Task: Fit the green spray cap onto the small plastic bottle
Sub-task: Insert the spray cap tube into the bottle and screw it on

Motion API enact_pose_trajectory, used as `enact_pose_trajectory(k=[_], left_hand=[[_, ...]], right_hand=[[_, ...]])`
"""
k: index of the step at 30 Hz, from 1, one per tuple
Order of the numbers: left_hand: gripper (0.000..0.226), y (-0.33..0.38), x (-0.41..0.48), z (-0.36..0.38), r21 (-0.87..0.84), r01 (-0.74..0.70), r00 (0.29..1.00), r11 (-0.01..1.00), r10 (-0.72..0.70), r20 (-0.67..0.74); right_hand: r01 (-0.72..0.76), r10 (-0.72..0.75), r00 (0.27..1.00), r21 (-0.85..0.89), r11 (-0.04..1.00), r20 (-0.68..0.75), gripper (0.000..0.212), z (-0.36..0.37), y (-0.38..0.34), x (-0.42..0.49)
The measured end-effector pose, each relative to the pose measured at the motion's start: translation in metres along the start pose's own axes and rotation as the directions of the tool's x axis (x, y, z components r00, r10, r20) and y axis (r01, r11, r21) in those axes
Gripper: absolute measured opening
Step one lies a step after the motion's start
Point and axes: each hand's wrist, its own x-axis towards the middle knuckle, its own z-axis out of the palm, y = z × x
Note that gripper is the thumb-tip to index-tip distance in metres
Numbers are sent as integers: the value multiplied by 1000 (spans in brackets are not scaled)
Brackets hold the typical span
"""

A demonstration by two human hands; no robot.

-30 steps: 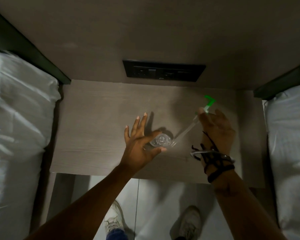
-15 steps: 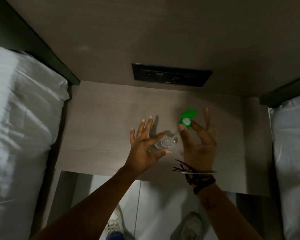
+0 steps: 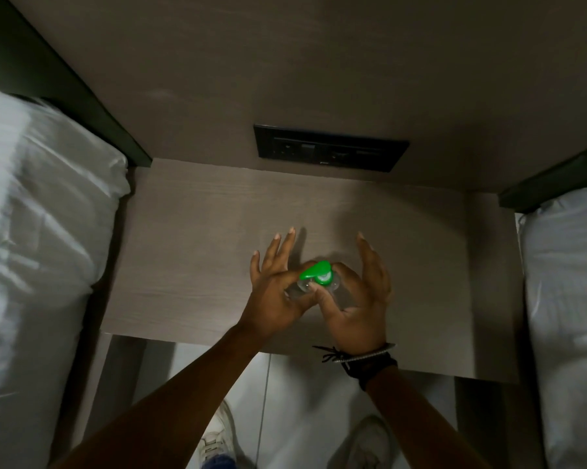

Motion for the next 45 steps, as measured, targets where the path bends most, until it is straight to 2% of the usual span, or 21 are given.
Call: enact_pose_trajectory(k=[9,12,14,18,19,21,24,28,29,31,33,34,36,37,39,42,44,45], left_hand=[[48,-1,-2,3,-52,5,1000,999,-6,-20],[50,-1,-1,3,-62,2,1000,998,-3,-13],[49,0,-1,2,-72,6,1000,997,-7,-18],[41,-3,0,3,-69,4,1000,998,-5,-20],[42,-2,0,3,-66,4,1000,998,-5,-13],[47,0,1,1,-76,9,1000,997,-9,-2],[45,2,2,-1,-88,10,1000,996,-9,8],[40,4,0,-1,-95,30,1000,995,-29,13],[40,4,-1,-1,-91,34,999,995,-33,9],[41,3,-2,0,-78,34,999,996,-33,9],[43,2,-2,0,-76,25,1000,997,-24,9],[42,3,-1,0,-85,25,1000,996,-25,4],[43,4,-1,-1,-97,38,999,995,-38,5],[45,4,0,-1,-97,42,999,994,-41,8],[46,6,0,-1,-93,38,999,995,-38,6],[48,7,-1,-1,-81,33,999,996,-34,-12],[50,8,-3,-1,-94,29,999,995,-30,-19],[49,9,-3,-1,-112,30,999,993,-32,-18]], right_hand=[[-67,68,998,104,992,-2,30,6,6,-4],[-110,108,994,86,990,24,29,10,9,-7],[-133,131,990,46,990,44,34,12,9,-5],[-98,109,982,-80,992,151,71,10,10,-5],[-59,77,982,-102,993,173,72,8,11,-6],[-2,29,979,-135,991,202,61,5,13,-6],[3,34,976,-170,985,217,46,3,14,0],[17,33,987,-302,953,158,32,-1,12,5],[4,44,990,-338,941,135,35,0,10,6],[-16,79,986,-395,919,145,59,2,8,5],[-30,106,976,-365,930,189,82,3,9,3],[-24,94,973,-313,950,211,78,1,9,3],[13,40,970,-213,977,241,53,-1,10,5],[21,27,971,-198,980,236,43,-2,9,7],[-18,57,982,-211,977,181,34,-2,6,11],[-54,86,989,-238,970,124,50,2,2,14],[-30,65,983,-199,980,173,61,3,3,11],[-18,50,980,-165,986,195,57,3,4,10]])
